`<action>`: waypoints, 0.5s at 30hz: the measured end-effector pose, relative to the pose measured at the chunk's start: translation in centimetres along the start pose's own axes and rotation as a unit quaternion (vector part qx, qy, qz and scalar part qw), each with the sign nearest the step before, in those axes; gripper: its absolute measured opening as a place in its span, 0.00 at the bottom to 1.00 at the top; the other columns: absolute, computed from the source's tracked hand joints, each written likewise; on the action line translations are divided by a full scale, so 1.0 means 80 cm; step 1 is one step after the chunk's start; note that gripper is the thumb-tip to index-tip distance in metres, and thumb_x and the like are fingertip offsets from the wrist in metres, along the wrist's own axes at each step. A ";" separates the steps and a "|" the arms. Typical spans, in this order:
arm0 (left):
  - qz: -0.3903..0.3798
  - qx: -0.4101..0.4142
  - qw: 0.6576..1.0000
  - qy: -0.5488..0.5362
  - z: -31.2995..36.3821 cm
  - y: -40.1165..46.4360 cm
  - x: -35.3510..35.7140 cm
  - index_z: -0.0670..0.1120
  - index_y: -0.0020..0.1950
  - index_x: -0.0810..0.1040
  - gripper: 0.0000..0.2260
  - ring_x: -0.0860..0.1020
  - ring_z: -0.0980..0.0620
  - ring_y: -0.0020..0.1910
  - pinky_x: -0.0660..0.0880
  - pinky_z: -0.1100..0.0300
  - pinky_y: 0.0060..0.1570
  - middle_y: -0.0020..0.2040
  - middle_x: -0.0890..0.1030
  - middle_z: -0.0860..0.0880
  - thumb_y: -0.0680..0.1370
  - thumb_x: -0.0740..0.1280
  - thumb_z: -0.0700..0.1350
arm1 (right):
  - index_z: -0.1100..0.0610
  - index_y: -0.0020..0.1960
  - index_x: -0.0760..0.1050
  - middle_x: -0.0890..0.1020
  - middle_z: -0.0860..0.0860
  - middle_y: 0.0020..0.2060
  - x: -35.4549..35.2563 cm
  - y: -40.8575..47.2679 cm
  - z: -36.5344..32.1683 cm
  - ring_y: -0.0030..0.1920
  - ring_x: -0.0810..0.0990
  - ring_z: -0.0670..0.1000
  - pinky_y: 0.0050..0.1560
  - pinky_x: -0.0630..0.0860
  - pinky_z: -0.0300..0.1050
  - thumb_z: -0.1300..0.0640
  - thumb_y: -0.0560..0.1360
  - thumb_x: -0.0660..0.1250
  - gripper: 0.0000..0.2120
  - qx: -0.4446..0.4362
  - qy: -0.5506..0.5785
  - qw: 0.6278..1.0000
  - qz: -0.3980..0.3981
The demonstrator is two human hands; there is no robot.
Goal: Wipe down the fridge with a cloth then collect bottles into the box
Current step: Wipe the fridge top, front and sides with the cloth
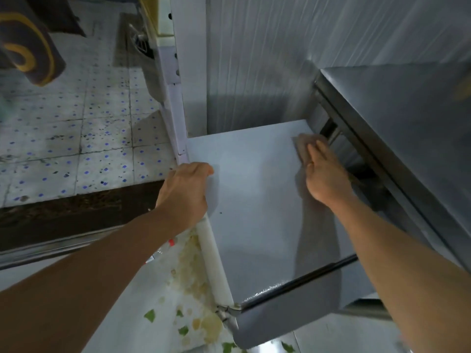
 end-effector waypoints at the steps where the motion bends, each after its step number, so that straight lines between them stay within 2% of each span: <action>1: 0.001 -0.003 1.000 -0.003 -0.001 -0.002 0.002 0.44 0.61 0.74 0.21 0.73 0.42 0.58 0.69 0.51 0.57 0.60 0.77 0.45 0.69 0.65 0.31 | 0.55 0.78 0.51 0.52 0.55 0.77 -0.001 -0.003 0.013 0.76 0.54 0.58 0.74 0.57 0.58 0.57 0.80 0.53 0.27 0.028 0.003 1.000 -0.004; 3: 0.008 -0.013 1.000 -0.023 -0.006 -0.006 0.001 0.44 0.61 0.74 0.23 0.73 0.42 0.59 0.71 0.50 0.58 0.60 0.77 0.45 0.68 0.64 0.29 | 0.56 0.78 0.50 0.51 0.55 0.77 0.003 -0.017 0.001 0.76 0.53 0.60 0.74 0.55 0.59 0.57 0.79 0.53 0.28 0.047 -0.009 0.999 -0.004; 5: 0.004 -0.010 0.999 -0.043 -0.006 -0.010 0.000 0.42 0.62 0.74 0.24 0.73 0.42 0.61 0.72 0.46 0.60 0.61 0.76 0.44 0.67 0.63 0.28 | 0.57 0.77 0.54 0.55 0.56 0.77 0.010 -0.049 -0.052 0.75 0.57 0.61 0.72 0.58 0.60 0.57 0.76 0.51 0.29 -0.012 -0.017 1.000 0.000; 7: -0.005 -0.011 0.999 -0.051 -0.002 -0.015 -0.004 0.42 0.65 0.72 0.26 0.72 0.42 0.63 0.71 0.44 0.61 0.63 0.75 0.42 0.68 0.62 0.28 | 0.56 0.74 0.62 0.63 0.55 0.74 0.012 -0.099 -0.112 0.71 0.64 0.64 0.68 0.63 0.62 0.58 0.72 0.54 0.29 -0.082 0.011 0.997 0.011; 8: -0.013 -0.022 0.998 -0.051 -0.002 -0.016 -0.005 0.43 0.66 0.71 0.26 0.72 0.42 0.63 0.71 0.44 0.61 0.63 0.75 0.42 0.69 0.62 0.29 | 0.54 0.74 0.63 0.64 0.53 0.74 0.011 -0.124 -0.137 0.72 0.63 0.63 0.69 0.63 0.62 0.58 0.72 0.56 0.29 -0.108 0.026 0.994 0.012; 11: -0.064 -0.059 0.995 -0.050 0.001 -0.016 -0.005 0.46 0.68 0.66 0.24 0.73 0.40 0.61 0.70 0.44 0.61 0.63 0.74 0.41 0.73 0.62 0.34 | 0.46 0.75 0.58 0.58 0.46 0.76 0.024 -0.187 -0.194 0.77 0.52 0.57 0.74 0.52 0.60 0.55 0.76 0.56 0.28 -0.197 0.036 0.979 -0.042; 12: -0.076 -0.062 0.994 -0.047 0.005 -0.018 -0.007 0.46 0.68 0.66 0.23 0.73 0.40 0.61 0.70 0.44 0.61 0.63 0.75 0.41 0.74 0.62 0.35 | 0.46 0.75 0.60 0.59 0.45 0.76 0.022 -0.199 -0.201 0.76 0.53 0.57 0.74 0.52 0.60 0.55 0.76 0.55 0.27 -0.224 0.046 0.973 -0.041; 15: -0.083 -0.047 0.995 -0.032 0.023 -0.030 -0.008 0.44 0.67 0.67 0.23 0.74 0.39 0.60 0.71 0.46 0.58 0.60 0.76 0.41 0.73 0.61 0.33 | 0.47 0.71 0.66 0.66 0.46 0.73 0.016 -0.207 -0.177 0.72 0.64 0.57 0.69 0.61 0.59 0.53 0.74 0.54 0.25 -0.263 0.035 0.963 -0.042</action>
Point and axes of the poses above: each hand's wrist, its own y-axis towards the middle knuckle, its own x-axis out of the palm, z = x × y, the point moved 10 cm from there along y, towards the middle knuckle
